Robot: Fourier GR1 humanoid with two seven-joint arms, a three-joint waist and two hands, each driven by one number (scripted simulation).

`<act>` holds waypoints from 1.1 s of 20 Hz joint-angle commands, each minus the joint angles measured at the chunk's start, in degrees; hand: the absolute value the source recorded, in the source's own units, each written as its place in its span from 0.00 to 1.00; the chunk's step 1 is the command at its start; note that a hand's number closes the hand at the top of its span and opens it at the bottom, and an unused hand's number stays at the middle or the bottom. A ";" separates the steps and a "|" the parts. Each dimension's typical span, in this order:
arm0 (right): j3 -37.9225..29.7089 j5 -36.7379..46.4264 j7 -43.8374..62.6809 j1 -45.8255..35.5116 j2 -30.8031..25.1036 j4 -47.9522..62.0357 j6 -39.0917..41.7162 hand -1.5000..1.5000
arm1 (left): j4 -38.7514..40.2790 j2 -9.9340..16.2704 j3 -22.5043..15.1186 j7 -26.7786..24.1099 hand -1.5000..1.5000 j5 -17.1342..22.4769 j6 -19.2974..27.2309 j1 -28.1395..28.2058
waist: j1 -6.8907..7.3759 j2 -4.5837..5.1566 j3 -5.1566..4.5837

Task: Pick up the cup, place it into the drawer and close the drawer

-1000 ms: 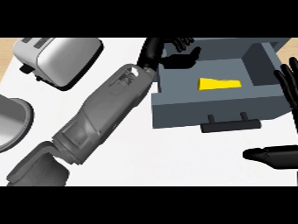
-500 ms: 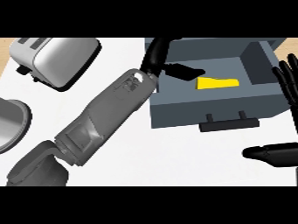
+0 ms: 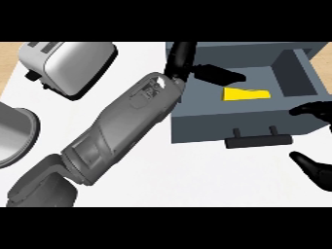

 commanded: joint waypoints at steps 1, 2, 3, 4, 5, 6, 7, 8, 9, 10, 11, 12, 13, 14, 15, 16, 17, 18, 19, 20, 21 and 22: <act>-1.64 -0.57 1.34 3.33 -4.85 -4.75 4.05 1.00 | 0.58 0.00 2.93 -1.83 0.00 0.33 -0.78 -0.60 | 1.61 -0.44 -0.04; 1.57 5.17 0.69 2.69 -4.32 -4.55 3.31 1.00 | -1.90 0.00 2.33 -0.22 0.00 0.59 -0.02 0.09 | 2.55 -0.61 -0.06; -0.14 5.27 -3.25 4.62 -5.66 -2.44 6.18 1.00 | -2.40 0.55 3.59 -0.17 0.00 0.40 -0.68 -0.30 | 2.93 -0.63 -0.02; 2.07 4.93 2.50 2.15 -6.02 -5.66 4.75 1.00 | -2.40 1.17 4.74 1.10 0.00 1.10 -1.23 -1.01 | 3.06 -0.67 -0.08; 1.45 6.59 2.01 3.74 -6.24 -5.25 4.64 1.00 | -4.93 1.42 4.50 3.08 0.00 0.64 0.19 -0.51 | 3.53 -0.87 -0.06; 1.60 6.56 0.56 5.60 -6.58 -6.07 6.39 1.00 | -2.47 2.50 6.31 2.08 0.00 0.89 -1.00 -0.69 | 2.90 -0.62 -0.04; 3.10 8.42 3.08 6.60 -5.79 -9.24 4.80 1.00 | -5.89 3.86 6.21 2.23 0.00 0.88 -1.41 1.31 | 3.43 -0.88 -0.08; 3.33 9.98 4.19 4.52 -7.21 -7.99 4.98 1.00 | -6.21 4.92 6.42 3.01 0.00 0.83 -1.46 1.75 | 3.85 -0.84 -0.08; 2.42 11.86 3.10 5.46 -7.87 -9.31 4.86 1.00 | -8.85 5.95 6.35 3.42 0.00 1.01 -2.12 3.79 | 4.12 -1.01 -0.09; 5.56 18.98 -3.05 6.16 -4.43 -4.83 3.25 1.00 | -10.41 6.96 5.47 4.10 0.00 0.18 -2.65 5.41 | 4.73 -0.88 -0.03; 5.23 18.91 -0.13 5.50 -5.23 -4.94 2.52 1.00 | -13.10 8.53 6.30 4.07 0.00 0.47 -2.02 6.98 | 4.98 -1.00 -0.06; 6.49 19.44 3.35 3.42 -5.16 -7.17 1.40 1.00 | -13.95 10.68 6.85 4.49 0.00 0.61 -4.01 7.98 | 4.91 -0.96 -0.09; 7.83 21.49 1.11 7.56 -4.27 -8.40 1.91 1.00 | -14.22 11.48 8.32 5.54 0.00 0.74 -3.75 7.25 | 4.17 -0.89 -0.06; 6.80 22.45 1.75 6.93 -4.96 -7.96 1.29 1.00 | -18.55 12.35 7.34 6.54 0.00 0.10 -2.23 9.77 | 4.73 -1.09 -0.06; 8.02 24.99 2.56 2.83 -4.50 -4.13 -0.18 1.00 | -21.51 12.22 6.78 7.76 0.00 -0.04 -1.19 11.31 | 5.49 -1.06 -0.06; 11.63 28.61 3.96 3.80 -2.77 -6.10 -1.66 1.00 | -19.69 13.21 7.90 4.07 0.00 -0.03 -4.31 13.83 | 4.84 -0.80 -0.09; 10.47 27.75 3.01 2.86 -2.69 -4.55 -1.75 1.00 | -26.20 15.79 7.98 10.03 0.00 0.04 -1.69 12.94 | 5.34 -1.09 -0.05; 12.26 31.47 1.17 2.45 -1.72 -1.78 -3.38 1.00 | -28.50 16.84 8.19 10.23 0.00 0.60 -2.33 14.89 | 5.87 -1.09 -0.05; 11.18 32.23 0.99 0.10 -2.89 -0.10 -3.44 1.00 | -26.98 19.16 9.31 10.43 0.00 0.50 -4.75 15.41 | 5.28 -0.82 -0.05; 12.44 34.00 2.86 -3.13 -2.64 1.63 -4.13 1.00 | -27.38 16.61 8.78 5.86 0.00 -0.07 -3.55 20.39 | 5.51 -0.69 -0.08; 14.17 36.34 -0.78 0.44 -1.85 1.68 -4.90 1.00 | -31.34 20.88 10.27 10.93 0.00 0.59 -4.50 18.78 | 5.21 -0.87 -0.04; 15.15 38.87 -4.29 1.01 -2.16 3.92 -5.69 1.00 | -31.49 19.98 10.29 7.83 0.00 0.09 -4.39 22.34 | 5.09 -0.75 -0.03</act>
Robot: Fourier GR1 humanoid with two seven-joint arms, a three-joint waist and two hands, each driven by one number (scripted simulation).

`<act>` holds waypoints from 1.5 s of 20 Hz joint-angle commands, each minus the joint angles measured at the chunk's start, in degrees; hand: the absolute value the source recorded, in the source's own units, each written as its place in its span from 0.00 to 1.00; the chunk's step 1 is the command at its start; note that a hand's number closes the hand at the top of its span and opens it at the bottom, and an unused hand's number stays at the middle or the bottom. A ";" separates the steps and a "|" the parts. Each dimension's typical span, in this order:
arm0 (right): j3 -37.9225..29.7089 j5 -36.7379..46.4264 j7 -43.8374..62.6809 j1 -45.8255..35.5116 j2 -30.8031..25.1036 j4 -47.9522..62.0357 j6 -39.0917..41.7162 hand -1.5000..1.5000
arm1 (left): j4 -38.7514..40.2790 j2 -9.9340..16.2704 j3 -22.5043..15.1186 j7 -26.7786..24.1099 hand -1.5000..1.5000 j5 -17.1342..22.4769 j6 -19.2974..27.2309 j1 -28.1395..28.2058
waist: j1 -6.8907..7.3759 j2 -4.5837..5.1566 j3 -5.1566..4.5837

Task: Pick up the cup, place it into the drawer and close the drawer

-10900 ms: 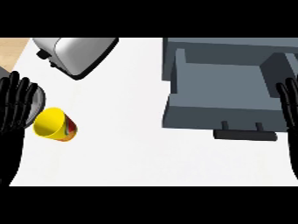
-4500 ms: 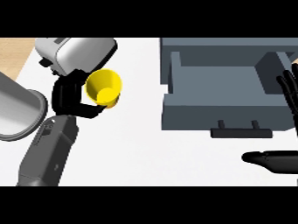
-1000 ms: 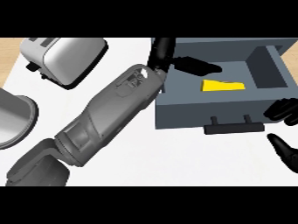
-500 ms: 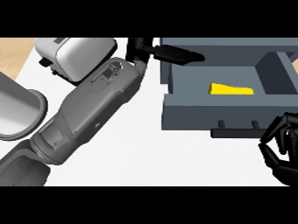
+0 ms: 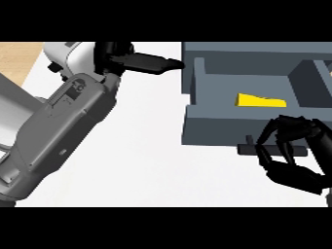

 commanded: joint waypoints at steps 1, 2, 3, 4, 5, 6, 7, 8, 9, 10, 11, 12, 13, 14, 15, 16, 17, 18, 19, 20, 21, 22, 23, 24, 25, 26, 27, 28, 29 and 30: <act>5.16 10.46 -3.58 -3.55 1.63 7.62 -4.63 1.00 | -8.40 3.60 1.14 1.79 0.00 0.38 -0.27 6.37 | 0.84 0.05 0.02; 8.20 14.68 -4.43 -1.83 1.21 6.88 -5.51 1.00 | -8.25 3.51 1.25 0.74 0.00 0.53 -0.99 7.88 | 0.66 0.08 0.01; 7.90 15.70 -5.34 -3.94 0.52 10.55 -5.73 1.00 | -9.22 4.00 1.21 1.15 0.00 0.35 -1.41 9.09 | 0.57 0.18 0.02; 8.51 17.22 -6.20 -4.06 -0.37 12.52 -5.72 1.00 | -8.58 7.21 3.93 1.24 0.00 1.83 -4.75 8.64 | 0.46 0.32 0.01; 7.51 19.14 -8.22 -3.23 -3.12 14.22 -5.96 1.00 | -11.16 6.75 1.73 1.21 0.00 0.53 -2.90 11.61 | 0.91 0.15 0.04; 10.48 22.92 -6.86 -3.57 -2.19 15.55 -7.42 1.00 | -13.55 6.33 1.83 1.82 0.00 0.25 -0.34 11.83 | 1.31 0.02 0.04; 11.07 24.40 -6.90 -6.38 -2.08 18.64 -7.91 1.00 | -13.36 8.58 2.70 0.39 0.00 1.13 -4.29 14.75 | 1.67 0.28 0.00; 10.53 25.83 -8.45 -7.83 -2.87 22.04 -9.03 1.00 | -15.40 9.82 3.91 0.82 0.00 1.88 -4.60 15.38 | 1.91 0.29 0.03; 11.72 27.45 -5.53 -11.33 -2.00 22.57 -8.37 1.00 | -14.85 10.49 4.28 2.12 0.00 1.47 -4.63 15.20 | 1.01 0.31 0.01; 14.17 30.17 -8.91 -6.87 -1.54 23.10 -11.63 1.00 | -16.51 11.78 5.31 2.47 0.00 1.60 -4.79 16.50 | 0.34 0.22 0.04; 13.34 31.10 -9.67 -12.00 -1.13 28.92 -12.40 1.00 | -16.46 11.11 4.87 1.34 0.00 0.95 -5.34 17.61 | 0.63 0.43 0.04; 14.17 33.48 -9.26 -13.10 -0.59 31.88 -14.11 1.00 | -15.31 12.61 6.10 -0.20 0.00 1.84 -8.29 19.24 | 1.00 0.62 0.02; 13.58 33.94 -8.60 -14.83 -0.39 33.16 -14.50 1.00 | -16.29 14.79 7.54 -2.46 0.00 3.08 -11.70 23.35 | 1.46 0.60 -0.01; 12.77 34.70 -10.19 -17.94 0.56 38.56 -16.41 1.00 | -20.91 13.11 6.70 1.69 0.00 2.83 -7.59 22.24 | 1.17 0.41 0.06; 14.88 36.84 -12.11 -17.31 1.94 42.69 -18.90 1.00 | -19.22 12.14 6.94 0.28 0.00 1.31 -6.21 22.02 | 0.68 0.56 0.07; 13.60 36.68 -12.18 -19.48 2.19 44.93 -18.78 1.00 | -20.14 12.95 7.85 0.05 0.00 0.95 -7.55 23.65 | 0.09 0.47 0.05; 11.65 35.30 -15.74 -20.16 2.61 49.56 -21.48 1.00 | -22.83 15.14 9.08 2.31 0.00 2.82 -9.68 24.96 | 0.42 0.48 0.07; 10.87 35.82 -16.07 -20.99 2.71 52.78 -22.70 1.00 | -23.06 14.20 8.33 -0.86 0.00 0.89 -8.88 28.15 | 0.40 0.52 0.07; 9.54 35.45 -16.84 -24.41 3.11 57.04 -23.42 1.00 | -20.29 14.35 8.50 -4.12 0.00 1.08 -12.46 29.85 | 0.96 0.86 0.06; 9.01 35.67 -17.76 -27.50 4.78 61.37 -24.62 1.00 | -23.04 14.91 8.98 -0.41 0.00 0.92 -10.63 28.88 | 0.64 0.66 0.09; 7.28 34.98 -19.92 -29.29 3.72 65.52 -25.16 1.00 | -22.70 13.82 9.42 -1.81 0.00 1.05 -10.62 29.86 | 0.76 0.79 0.09; 5.23 33.25 -21.92 -31.58 1.55 67.10 -23.38 1.00 | -24.96 16.50 10.33 -0.96 0.00 1.95 -12.50 31.84 | 1.23 0.76 0.10; 6.11 35.07 -21.63 -33.11 3.88 71.81 -25.81 1.00 | -21.69 16.65 11.88 -1.52 0.00 2.33 -14.54 29.70 | 1.08 1.03 0.10; 6.18 35.33 -22.62 -33.51 5.61 74.53 -27.45 1.00 | -20.90 14.95 11.51 -2.58 0.00 1.01 -13.83 30.36 | 0.50 0.92 0.08; 4.33 34.39 -21.51 -37.22 4.84 75.93 -25.99 1.00 | -22.94 18.37 14.15 -0.33 0.00 3.50 -16.19 29.95 | 1.15 0.94 0.09; 2.87 33.35 -25.90 -35.63 2.41 78.68 -26.99 1.00 | -23.56 15.54 10.76 -1.78 0.00 0.83 -13.81 32.95 | 1.11 1.02 0.12; 2.32 33.62 -23.57 -40.65 2.89 81.02 -25.10 1.00 | -22.97 17.53 13.34 -2.74 0.00 2.19 -16.47 32.74 | 1.78 1.20 0.10; 2.06 33.96 -23.33 -42.20 3.51 83.97 -25.55 1.00 | -25.22 16.93 12.12 -0.51 0.00 2.08 -15.08 32.22 | 2.40 1.33 0.15; 1.57 34.09 -23.19 -43.36 4.07 86.07 -26.45 1.00 | -24.43 17.54 13.56 0.55 0.00 3.49 -16.33 31.93 | 2.21 1.37 0.14; 0.07 33.19 -24.10 -43.90 3.04 87.56 -26.99 1.00 | -25.33 19.36 14.70 0.63 0.00 3.95 -17.55 32.70 | 2.65 1.45 0.16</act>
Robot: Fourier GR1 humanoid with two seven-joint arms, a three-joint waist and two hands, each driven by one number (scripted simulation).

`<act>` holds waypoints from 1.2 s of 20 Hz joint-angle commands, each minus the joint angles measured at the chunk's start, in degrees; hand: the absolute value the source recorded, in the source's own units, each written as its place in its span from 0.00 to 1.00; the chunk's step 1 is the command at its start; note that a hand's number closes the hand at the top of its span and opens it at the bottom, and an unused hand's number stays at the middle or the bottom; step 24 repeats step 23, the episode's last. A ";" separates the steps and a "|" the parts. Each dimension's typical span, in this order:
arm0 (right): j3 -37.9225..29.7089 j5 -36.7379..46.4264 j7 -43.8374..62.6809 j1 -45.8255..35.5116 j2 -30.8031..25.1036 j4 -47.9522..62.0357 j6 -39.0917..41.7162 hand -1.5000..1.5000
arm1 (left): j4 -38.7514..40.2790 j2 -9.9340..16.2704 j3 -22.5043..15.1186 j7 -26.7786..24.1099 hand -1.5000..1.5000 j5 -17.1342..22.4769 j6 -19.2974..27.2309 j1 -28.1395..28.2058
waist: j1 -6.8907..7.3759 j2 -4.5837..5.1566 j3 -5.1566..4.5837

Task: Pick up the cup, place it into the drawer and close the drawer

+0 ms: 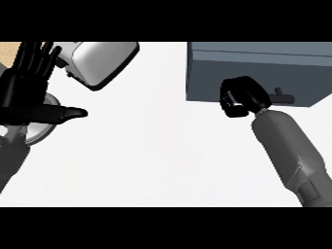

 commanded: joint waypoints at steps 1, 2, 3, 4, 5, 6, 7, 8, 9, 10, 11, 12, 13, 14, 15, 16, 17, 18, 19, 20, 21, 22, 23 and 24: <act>-3.08 -0.46 -0.57 -8.44 -2.13 11.02 2.53 1.00 | 0.26 -1.41 -0.26 -1.24 0.00 -0.31 -1.92 1.24 | 0.76 1.09 0.31; -4.42 -1.54 -2.37 -7.65 -2.49 12.58 1.35 1.00 | -0.80 0.50 0.89 -0.25 0.00 0.35 -2.45 1.97 | 1.43 1.20 0.36; -4.63 -1.32 -2.64 -8.65 -3.60 13.70 1.73 1.00 | -1.34 -1.38 -0.05 -0.15 0.00 0.04 -1.25 1.05 | 1.52 1.39 0.39; -4.84 -1.56 -1.70 -9.29 -2.76 14.48 2.32 1.00 | 1.01 0.09 1.50 -0.80 0.00 0.85 -3.63 1.77 | 1.66 1.57 0.34; -5.44 -2.12 -4.04 -9.70 -5.33 15.07 4.16 1.00 | 1.02 -1.08 0.89 -0.45 0.00 0.40 -2.91 0.39 | 0.92 1.50 0.36; -5.98 -2.40 -3.86 -9.81 -4.46 15.66 2.62 1.00 | -0.80 0.41 0.72 -0.14 0.00 0.37 -4.12 2.00 | 1.94 1.48 0.39; -6.18 -2.48 -1.70 -12.02 -4.15 15.81 3.83 1.00 | 0.05 -1.24 0.35 -0.16 0.00 0.74 -4.18 0.38 | 1.97 1.81 0.37; -5.97 -2.24 -3.45 -10.64 -5.01 16.31 3.40 1.00 | 1.53 -0.78 0.91 -0.34 0.00 0.65 -4.71 -0.16 | 1.89 2.19 0.39; -7.09 -3.41 -2.86 -12.63 -5.36 16.40 5.33 1.00 | 1.28 -1.70 -0.07 -1.87 0.00 -0.44 -4.46 1.96 | 1.85 1.76 0.34; -7.22 -3.33 -3.58 -11.65 -6.10 16.58 4.32 1.00 | 0.97 -1.40 0.22 -2.05 0.00 0.21 -5.85 1.77 | 2.44 2.15 0.37; -7.21 -3.24 -4.62 -11.12 -6.92 16.64 4.15 1.00 | 0.71 -1.36 0.45 -2.20 0.00 0.05 -5.47 1.56 | 2.93 2.38 0.41; -7.45 -3.64 -3.96 -12.29 -6.17 17.03 5.46 1.00 | 0.72 -1.77 -0.04 -1.24 0.00 0.58 -6.16 1.17 | 2.82 2.28 0.40; -8.04 -4.26 -4.42 -12.12 -6.23 16.95 5.40 1.00 | 0.65 -1.37 0.29 -1.62 0.00 0.28 -6.06 1.20 | 3.38 2.46 0.43; -8.66 -4.83 -4.53 -12.09 -6.11 16.66 4.77 1.00 | 0.52 -2.55 -0.70 -1.51 0.00 -0.34 -5.19 0.68 | 3.13 2.56 0.47; -8.68 -4.66 -4.47 -12.35 -7.09 16.86 5.18 1.00 | 0.08 -2.00 -0.42 -2.08 0.00 0.08 -6.48 2.17 | 3.60 2.31 0.41; -9.65 -5.81 -6.76 -12.67 -8.83 15.94 6.33 1.00 | 0.83 -3.04 -1.01 -3.70 0.00 -0.53 -6.64 3.22 | 3.49 2.59 0.39; -9.58 -5.65 -6.51 -11.08 -7.18 16.60 4.44 1.00 | 0.76 -2.42 -0.11 -1.22 0.00 0.51 -6.10 1.05 | 3.11 2.55 0.49; -10.43 -6.54 -6.98 -11.87 -7.80 15.99 5.14 1.00 | 0.38 -3.22 -1.31 -1.87 0.00 -0.02 -6.31 2.33 | 3.80 2.71 0.49; -10.04 -6.03 -5.91 -12.49 -7.28 16.37 5.17 1.00 | 1.16 -3.71 -1.20 -1.57 0.00 0.00 -5.91 1.62 | 3.06 2.47 0.42; -10.27 -6.27 -6.45 -12.59 -7.53 16.32 5.36 1.00 | 1.00 -3.63 -1.16 -2.79 0.00 -0.36 -6.52 2.27 | 3.60 2.56 0.40; -10.53 -6.40 -7.31 -11.94 -8.29 16.27 4.99 1.00 | 1.47 -2.61 -0.17 -2.59 0.00 0.18 -7.09 2.75 | 3.51 2.41 0.39; -10.77 -6.63 -7.77 -11.89 -8.80 16.06 5.17 1.00 | 1.92 -3.64 -0.96 -2.99 0.00 -0.63 -6.42 2.30 | 3.23 2.73 0.41; -10.49 -6.43 -7.99 -12.62 -8.81 16.12 6.05 1.00 | 1.95 -4.07 -1.48 -2.34 0.00 -0.74 -6.17 1.95 | 3.30 2.70 0.42; -10.49 -6.43 -7.99 -12.62 -8.81 16.12 6.05 1.00 | 1.95 -4.07 -1.48 -2.34 0.00 -0.74 -6.17 1.95 | 3.30 2.70 0.42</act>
